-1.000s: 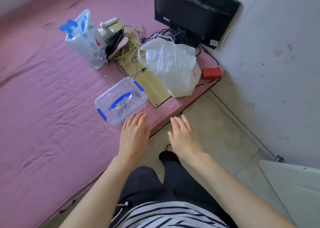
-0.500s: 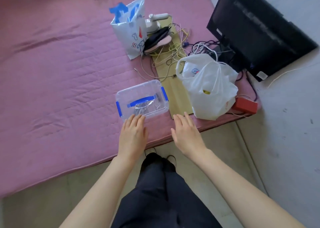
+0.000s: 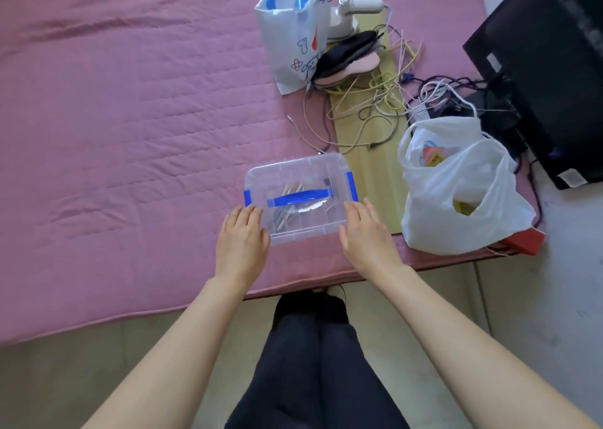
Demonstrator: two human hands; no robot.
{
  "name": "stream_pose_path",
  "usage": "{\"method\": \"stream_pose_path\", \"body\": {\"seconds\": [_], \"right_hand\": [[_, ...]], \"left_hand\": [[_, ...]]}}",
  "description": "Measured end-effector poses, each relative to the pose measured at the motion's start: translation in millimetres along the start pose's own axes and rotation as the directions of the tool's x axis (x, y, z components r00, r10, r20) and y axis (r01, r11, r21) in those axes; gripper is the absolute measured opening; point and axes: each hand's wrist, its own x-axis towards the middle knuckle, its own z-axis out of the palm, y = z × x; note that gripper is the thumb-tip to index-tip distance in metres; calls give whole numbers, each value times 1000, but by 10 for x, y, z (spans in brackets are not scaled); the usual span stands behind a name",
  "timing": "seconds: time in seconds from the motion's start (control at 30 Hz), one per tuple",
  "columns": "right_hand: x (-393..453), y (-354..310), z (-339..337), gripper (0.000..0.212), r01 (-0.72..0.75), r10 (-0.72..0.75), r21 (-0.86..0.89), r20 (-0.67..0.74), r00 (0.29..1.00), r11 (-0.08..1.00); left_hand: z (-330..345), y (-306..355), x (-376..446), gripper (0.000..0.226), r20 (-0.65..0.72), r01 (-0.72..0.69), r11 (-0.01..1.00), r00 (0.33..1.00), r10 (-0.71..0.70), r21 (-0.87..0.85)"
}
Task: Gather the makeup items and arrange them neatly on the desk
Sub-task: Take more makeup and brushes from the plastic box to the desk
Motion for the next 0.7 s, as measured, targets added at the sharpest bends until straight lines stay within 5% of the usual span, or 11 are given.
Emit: {"method": "stream_pose_path", "body": {"seconds": [0.27,0.43,0.7], "right_hand": [[683,303,354,51,6,-4,-34,49,999,999],[1048,506,597,56,-101,93,107,82,992,989],[1423,712,841,59,-228,198,327,122,973,917]], "left_hand": [[530,-211,398,51,45,207,958,978,-203,-198],[858,-240,586,58,157,563,646,803,-574,-515],[1240,-324,845,45,159,604,379,651,-742,-701]]}}
